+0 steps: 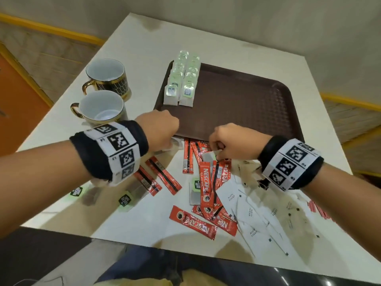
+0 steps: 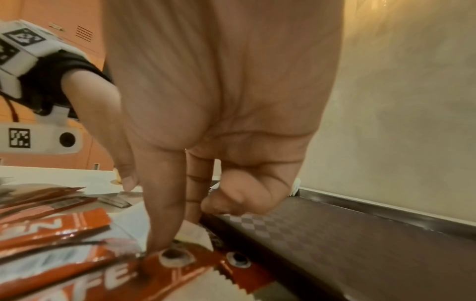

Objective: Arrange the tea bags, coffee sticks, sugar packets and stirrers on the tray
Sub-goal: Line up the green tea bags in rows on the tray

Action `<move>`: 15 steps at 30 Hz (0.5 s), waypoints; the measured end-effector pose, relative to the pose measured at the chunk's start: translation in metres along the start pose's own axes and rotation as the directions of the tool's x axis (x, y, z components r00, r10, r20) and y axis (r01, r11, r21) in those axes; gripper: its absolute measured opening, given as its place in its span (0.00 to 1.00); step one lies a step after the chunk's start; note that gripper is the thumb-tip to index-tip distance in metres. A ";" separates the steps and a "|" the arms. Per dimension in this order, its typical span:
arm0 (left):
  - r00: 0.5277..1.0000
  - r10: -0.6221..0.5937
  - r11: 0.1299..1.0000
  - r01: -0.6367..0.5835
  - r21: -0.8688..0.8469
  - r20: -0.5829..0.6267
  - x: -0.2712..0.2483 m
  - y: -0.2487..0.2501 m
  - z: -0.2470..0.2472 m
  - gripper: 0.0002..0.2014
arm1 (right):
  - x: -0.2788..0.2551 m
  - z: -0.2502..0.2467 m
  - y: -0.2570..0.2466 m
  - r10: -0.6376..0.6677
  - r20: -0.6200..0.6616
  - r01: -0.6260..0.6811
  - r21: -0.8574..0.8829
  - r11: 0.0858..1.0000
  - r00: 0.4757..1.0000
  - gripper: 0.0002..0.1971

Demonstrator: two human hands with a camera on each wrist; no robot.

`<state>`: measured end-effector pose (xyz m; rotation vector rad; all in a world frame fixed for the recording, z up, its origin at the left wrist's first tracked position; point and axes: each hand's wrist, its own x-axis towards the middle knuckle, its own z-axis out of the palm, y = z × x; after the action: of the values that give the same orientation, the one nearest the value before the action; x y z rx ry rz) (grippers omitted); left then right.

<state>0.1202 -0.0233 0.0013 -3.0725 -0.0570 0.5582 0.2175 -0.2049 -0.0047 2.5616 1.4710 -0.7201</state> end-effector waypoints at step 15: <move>0.995 -0.068 0.996 0.071 0.045 -0.067 -0.021 0.021 0.008 0.04 | 0.012 -0.041 0.005 0.172 -0.244 0.055 0.710 0.702 0.954 0.08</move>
<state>0.0981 -0.0448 0.0005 -3.0269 -0.1474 0.4481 0.2409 -0.1849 0.0254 3.4141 1.3446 -1.1253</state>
